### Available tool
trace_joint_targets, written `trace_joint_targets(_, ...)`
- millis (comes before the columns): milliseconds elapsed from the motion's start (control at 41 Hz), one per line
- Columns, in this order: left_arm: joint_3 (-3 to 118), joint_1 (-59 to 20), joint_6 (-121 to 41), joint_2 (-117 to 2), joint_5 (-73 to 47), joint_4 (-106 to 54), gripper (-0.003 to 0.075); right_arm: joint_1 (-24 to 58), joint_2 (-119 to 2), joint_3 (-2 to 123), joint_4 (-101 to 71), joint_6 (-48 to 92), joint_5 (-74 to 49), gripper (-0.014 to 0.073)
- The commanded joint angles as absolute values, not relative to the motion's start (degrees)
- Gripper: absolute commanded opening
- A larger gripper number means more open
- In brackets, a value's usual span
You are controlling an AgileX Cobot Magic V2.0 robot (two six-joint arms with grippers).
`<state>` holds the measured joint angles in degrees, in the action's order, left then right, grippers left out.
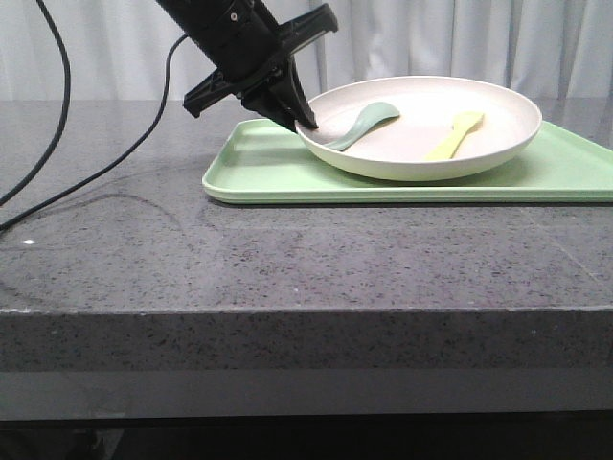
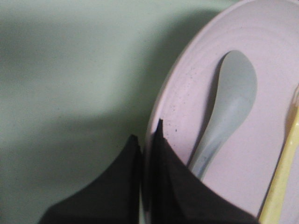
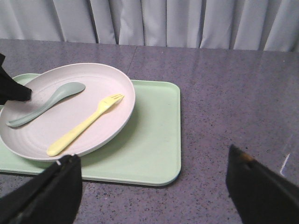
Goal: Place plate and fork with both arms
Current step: 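Slide the white plate with the left gripper onto the green tray, then open the left gripper and raise it away from the plate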
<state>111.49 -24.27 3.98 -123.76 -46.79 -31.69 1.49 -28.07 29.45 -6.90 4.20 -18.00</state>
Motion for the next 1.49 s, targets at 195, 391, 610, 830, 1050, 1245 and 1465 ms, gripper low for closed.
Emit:
trace_joint_targets(195, 113.9, -24.5, 4.9, -120.1, -44.2, -34.4, 0.0104, 1.5, -28.6, 31.6, -7.0, 4.4, -13.7, 0.0643)
trace_joint_targets(391, 114.1, -24.4, 4.9, -119.8, -44.7, -34.3, 0.0287, 1.5, -28.6, 31.6, -7.0, 4.4, -13.7, 0.0643)
trace_joint_targets(610, 118.0, -21.8, 0.4, -117.4, -52.3, -33.8, 0.0404, 1.5, -28.6, 31.6, -7.0, 4.4, -13.7, 0.0643)
trace_joint_targets(830, 122.3, -20.8, -2.1, -117.0, -64.6, -30.0, 0.019, 1.5, -28.6, 31.6, -7.0, 4.4, -13.7, 0.0643)
trace_joint_targets(1050, 121.6, -20.8, -2.3, -115.9, -72.9, -23.7, -0.0018, 1.5, -28.6, 31.6, -7.0, 4.4, -13.7, 0.0643)
trace_joint_targets(1245, 117.8, -20.8, -2.3, -109.8, -72.9, -18.7, -0.0018, 1.5, -28.6, 31.6, -7.0, 4.4, -13.7, 0.0643)
trace_joint_targets(1465, 99.4, -20.1, 3.1, -96.8, -60.8, -5.5, -0.0018, 1.5, -28.6, 31.6, -7.0, 4.4, -13.8, 0.0643)
